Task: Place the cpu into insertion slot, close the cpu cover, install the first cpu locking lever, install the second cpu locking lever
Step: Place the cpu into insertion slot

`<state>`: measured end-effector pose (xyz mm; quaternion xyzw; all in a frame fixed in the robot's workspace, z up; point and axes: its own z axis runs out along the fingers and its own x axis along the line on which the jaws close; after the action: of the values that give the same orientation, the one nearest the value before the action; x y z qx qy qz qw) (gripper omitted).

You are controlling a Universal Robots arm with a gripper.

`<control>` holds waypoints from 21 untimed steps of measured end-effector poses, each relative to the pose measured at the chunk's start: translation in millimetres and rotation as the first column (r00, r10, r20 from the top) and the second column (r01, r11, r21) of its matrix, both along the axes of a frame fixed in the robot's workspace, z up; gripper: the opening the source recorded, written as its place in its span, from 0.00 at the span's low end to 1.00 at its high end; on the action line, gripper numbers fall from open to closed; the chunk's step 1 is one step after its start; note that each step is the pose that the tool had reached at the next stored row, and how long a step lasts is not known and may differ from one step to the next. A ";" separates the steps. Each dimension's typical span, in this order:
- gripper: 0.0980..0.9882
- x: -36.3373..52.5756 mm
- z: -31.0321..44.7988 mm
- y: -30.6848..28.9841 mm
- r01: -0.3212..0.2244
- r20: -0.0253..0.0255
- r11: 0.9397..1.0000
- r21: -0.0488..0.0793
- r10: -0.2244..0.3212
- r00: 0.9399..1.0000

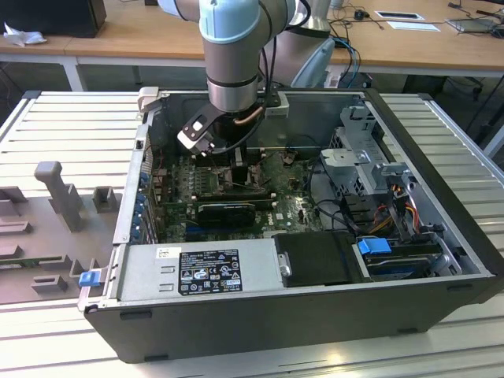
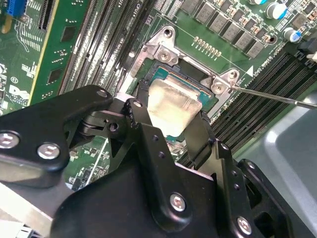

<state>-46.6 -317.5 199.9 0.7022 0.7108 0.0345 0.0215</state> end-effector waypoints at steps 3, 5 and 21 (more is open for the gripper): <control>0.49 0.0 -0.1 0.0 0.000 0.000 1.000 0.000 0.000 1.000; 0.50 0.0 -0.1 0.1 0.000 0.000 1.000 0.001 0.000 1.000; 0.01 0.1 17.2 0.0 0.000 0.000 1.000 0.000 0.000 1.000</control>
<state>-46.5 -317.5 217.2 0.7022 0.7108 0.0346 0.0214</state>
